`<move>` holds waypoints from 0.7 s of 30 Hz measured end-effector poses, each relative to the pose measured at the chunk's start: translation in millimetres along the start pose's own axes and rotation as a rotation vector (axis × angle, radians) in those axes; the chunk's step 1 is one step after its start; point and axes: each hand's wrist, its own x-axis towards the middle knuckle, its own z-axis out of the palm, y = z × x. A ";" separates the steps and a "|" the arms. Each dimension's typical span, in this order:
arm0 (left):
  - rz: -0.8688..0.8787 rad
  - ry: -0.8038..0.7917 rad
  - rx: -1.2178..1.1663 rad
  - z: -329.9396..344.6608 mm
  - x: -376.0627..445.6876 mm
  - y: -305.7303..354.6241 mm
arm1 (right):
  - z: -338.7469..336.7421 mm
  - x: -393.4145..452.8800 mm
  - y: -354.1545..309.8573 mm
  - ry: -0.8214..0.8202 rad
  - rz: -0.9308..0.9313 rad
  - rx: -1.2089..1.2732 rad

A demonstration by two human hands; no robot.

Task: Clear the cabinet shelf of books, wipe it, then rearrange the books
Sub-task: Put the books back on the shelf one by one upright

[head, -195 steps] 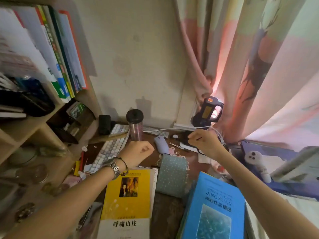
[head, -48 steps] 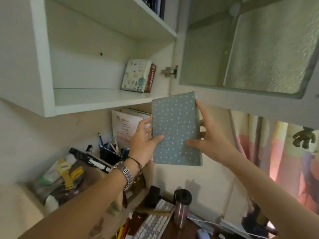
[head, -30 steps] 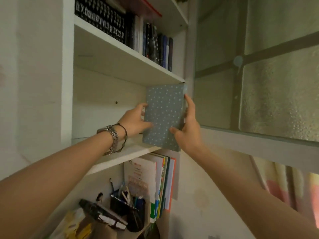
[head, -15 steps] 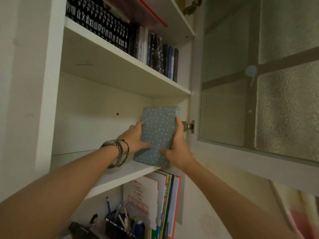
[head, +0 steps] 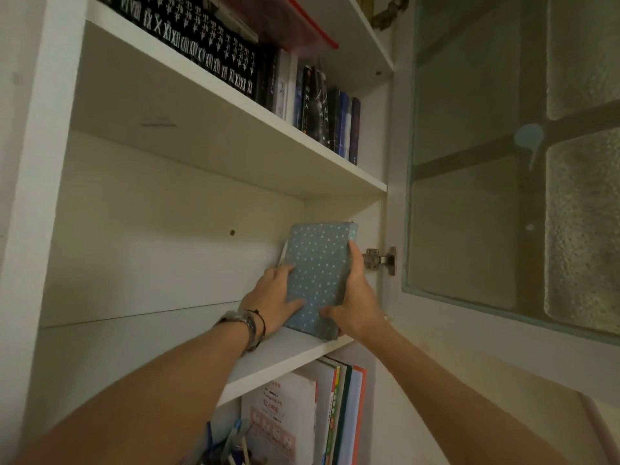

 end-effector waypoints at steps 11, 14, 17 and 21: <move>-0.015 -0.120 -0.043 15.7 3.8 -11.3 | 22.9 45.2 28.3 -0.005 0.034 0.096; -0.001 -0.158 0.003 18.2 4.1 -12.8 | 30.5 55.1 37.5 0.025 0.058 0.127; -0.006 -0.199 0.036 19.2 3.4 -13.2 | 35.2 63.9 47.7 0.058 0.082 0.173; -0.017 -0.244 0.086 19.8 4.1 -12.8 | 40.4 76.8 62.4 0.097 0.120 0.122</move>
